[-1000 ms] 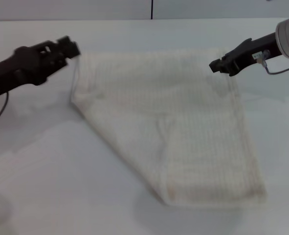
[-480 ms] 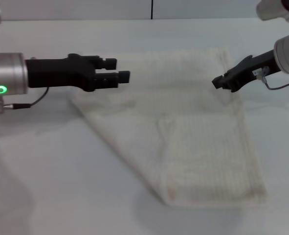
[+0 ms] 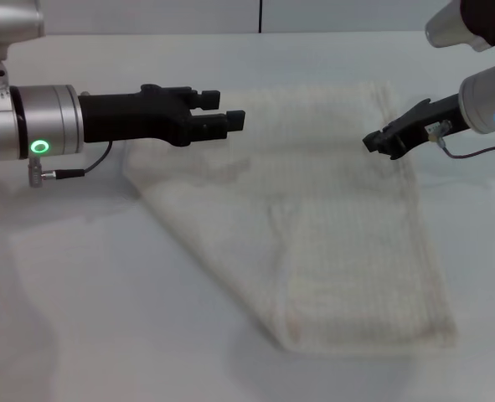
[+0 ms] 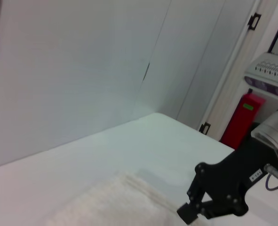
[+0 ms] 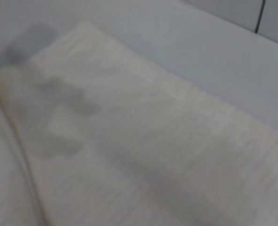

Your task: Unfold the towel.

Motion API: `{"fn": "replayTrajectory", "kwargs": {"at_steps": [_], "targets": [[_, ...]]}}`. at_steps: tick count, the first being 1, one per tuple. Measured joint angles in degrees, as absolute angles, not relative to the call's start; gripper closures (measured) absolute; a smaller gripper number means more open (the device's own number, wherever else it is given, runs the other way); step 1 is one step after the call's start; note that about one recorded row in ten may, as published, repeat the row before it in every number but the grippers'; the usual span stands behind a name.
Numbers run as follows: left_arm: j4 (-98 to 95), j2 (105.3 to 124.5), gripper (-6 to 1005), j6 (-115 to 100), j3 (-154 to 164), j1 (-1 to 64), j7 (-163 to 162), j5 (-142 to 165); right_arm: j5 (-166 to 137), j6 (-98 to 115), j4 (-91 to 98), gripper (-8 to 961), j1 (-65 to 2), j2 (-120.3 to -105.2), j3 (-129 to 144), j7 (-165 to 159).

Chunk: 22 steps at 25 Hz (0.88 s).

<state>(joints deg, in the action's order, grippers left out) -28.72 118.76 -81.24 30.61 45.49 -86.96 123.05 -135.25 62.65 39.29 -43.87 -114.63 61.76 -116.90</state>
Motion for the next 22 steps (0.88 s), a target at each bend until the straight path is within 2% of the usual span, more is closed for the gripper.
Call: {"fn": "replayTrajectory", "kwargs": {"at_steps": [14, 22], "targets": [[-25.2, 118.78, 376, -78.3, 33.1, 45.6, -86.4, 121.7, -136.1, 55.9, 37.0, 955, -43.9, -115.21, 61.3, -117.1], [-23.1, 119.00, 382, -76.1, 34.3, 46.4, -86.2, 121.1, -136.1, 54.2, 35.7, 955, -44.1, -114.99, 61.5, -117.2]]}}
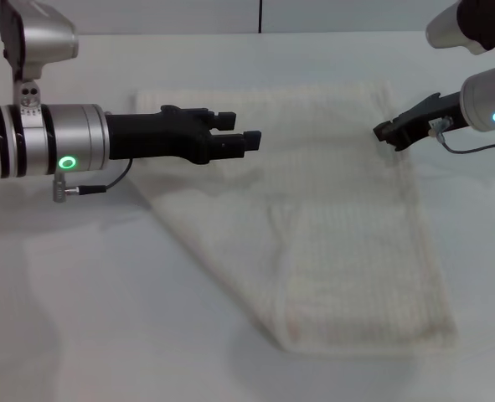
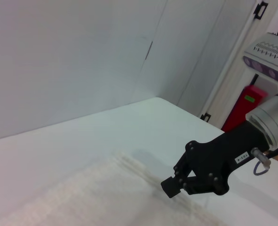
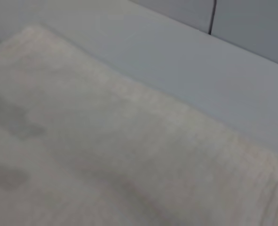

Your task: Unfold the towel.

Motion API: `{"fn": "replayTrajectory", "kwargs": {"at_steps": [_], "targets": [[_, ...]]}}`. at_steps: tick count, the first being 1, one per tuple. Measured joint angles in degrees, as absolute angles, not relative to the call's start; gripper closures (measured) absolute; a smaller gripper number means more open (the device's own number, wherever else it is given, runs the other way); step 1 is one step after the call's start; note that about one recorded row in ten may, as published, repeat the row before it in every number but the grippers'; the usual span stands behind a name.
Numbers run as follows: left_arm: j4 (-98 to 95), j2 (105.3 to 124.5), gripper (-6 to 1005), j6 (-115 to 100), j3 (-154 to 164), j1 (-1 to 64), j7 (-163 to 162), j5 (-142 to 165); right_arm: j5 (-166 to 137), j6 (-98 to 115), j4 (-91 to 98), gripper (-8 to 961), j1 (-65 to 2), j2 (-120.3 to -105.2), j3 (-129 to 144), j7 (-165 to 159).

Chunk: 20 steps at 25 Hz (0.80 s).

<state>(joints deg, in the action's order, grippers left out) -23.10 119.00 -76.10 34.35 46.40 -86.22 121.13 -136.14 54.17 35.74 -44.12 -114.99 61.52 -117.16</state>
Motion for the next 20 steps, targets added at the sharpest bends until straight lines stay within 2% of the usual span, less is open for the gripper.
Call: {"fn": "replayTrajectory", "kwargs": {"at_steps": [20], "targets": [[-13.2, 119.09, 396, -73.2, 37.3, 50.0, -83.4, 120.0, -137.6, 52.3, 35.6, 954, -44.3, -114.60, 61.3, -117.3]]}}
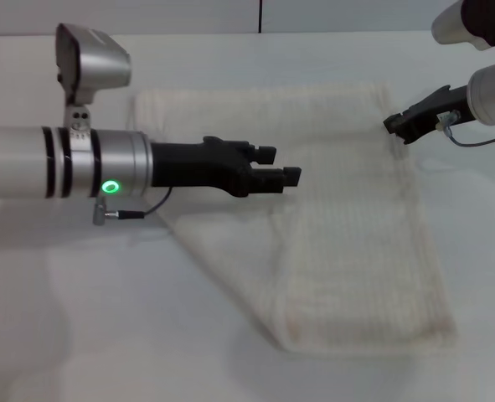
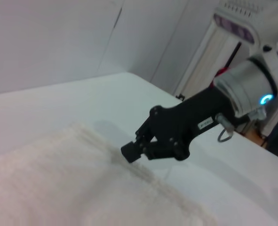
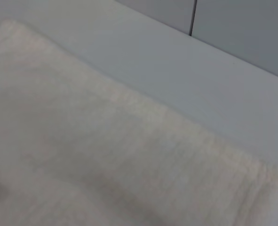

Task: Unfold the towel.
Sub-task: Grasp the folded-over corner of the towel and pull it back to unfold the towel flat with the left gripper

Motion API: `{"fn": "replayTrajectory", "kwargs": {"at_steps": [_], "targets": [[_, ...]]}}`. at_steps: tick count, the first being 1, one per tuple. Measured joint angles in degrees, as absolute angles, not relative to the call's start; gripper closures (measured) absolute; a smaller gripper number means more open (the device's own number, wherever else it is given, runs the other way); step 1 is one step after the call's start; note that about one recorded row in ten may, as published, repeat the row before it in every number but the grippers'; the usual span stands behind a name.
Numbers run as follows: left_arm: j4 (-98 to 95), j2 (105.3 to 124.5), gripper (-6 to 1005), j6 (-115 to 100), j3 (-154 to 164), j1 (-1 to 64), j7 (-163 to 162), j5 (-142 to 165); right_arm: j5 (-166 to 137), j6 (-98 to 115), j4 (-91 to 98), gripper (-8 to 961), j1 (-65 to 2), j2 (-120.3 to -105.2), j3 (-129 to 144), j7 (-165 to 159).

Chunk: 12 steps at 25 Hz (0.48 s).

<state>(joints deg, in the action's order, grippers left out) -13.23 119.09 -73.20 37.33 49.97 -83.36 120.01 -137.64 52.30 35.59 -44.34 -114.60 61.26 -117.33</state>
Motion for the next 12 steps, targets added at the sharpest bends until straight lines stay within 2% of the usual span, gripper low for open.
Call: {"fn": "replayTrajectory", "kwargs": {"at_steps": [12], "targets": [[-2.2, 119.17, 405, -63.0, 36.6, 51.9, -72.1, 115.1, -137.6, 52.3, 35.6, 954, -44.3, -114.61, 61.4, -117.3]]}}
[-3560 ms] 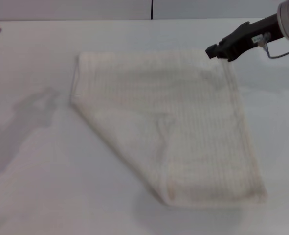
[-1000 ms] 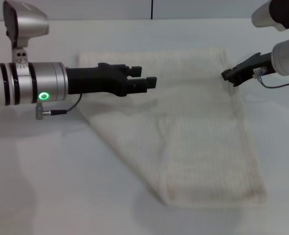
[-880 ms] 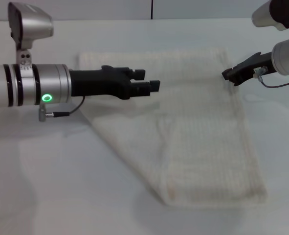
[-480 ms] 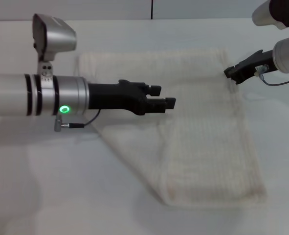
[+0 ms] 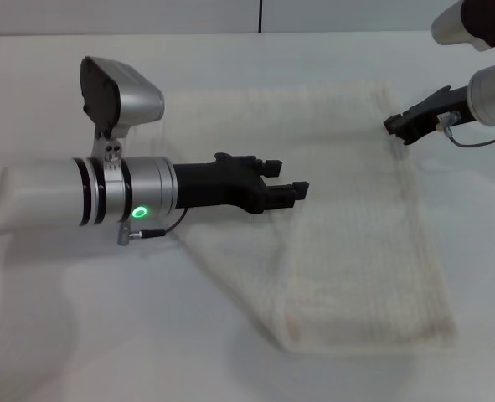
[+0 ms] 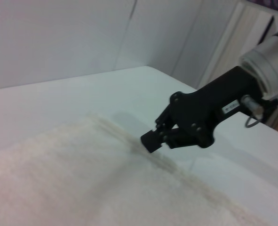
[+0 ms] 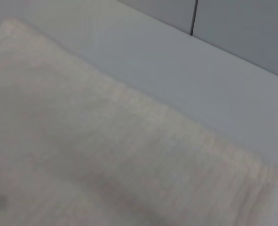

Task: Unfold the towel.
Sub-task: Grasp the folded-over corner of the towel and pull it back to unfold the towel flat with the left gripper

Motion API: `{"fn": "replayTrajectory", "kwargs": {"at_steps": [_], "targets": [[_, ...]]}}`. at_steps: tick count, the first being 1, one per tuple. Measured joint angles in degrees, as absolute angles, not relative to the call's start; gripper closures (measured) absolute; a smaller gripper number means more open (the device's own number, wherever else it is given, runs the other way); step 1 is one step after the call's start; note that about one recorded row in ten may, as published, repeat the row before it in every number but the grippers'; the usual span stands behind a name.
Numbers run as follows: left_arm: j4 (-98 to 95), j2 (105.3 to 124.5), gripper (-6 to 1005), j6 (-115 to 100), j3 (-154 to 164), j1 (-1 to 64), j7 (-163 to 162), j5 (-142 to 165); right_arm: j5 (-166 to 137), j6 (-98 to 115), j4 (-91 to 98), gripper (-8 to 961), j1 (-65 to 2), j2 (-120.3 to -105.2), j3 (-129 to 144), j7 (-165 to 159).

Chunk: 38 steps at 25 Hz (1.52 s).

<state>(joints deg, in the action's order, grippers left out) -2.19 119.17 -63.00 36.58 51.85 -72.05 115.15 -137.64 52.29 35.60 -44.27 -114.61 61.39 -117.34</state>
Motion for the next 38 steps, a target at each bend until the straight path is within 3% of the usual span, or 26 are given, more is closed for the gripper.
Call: {"fn": "replayTrajectory", "kwargs": {"at_steps": [38], "targets": [[4.3, 119.17, 433, -58.3, 33.4, 51.6, -62.7, 114.2, -137.6, 50.7, 33.3, 955, -45.2, -114.75, 61.7, -117.9]]}}
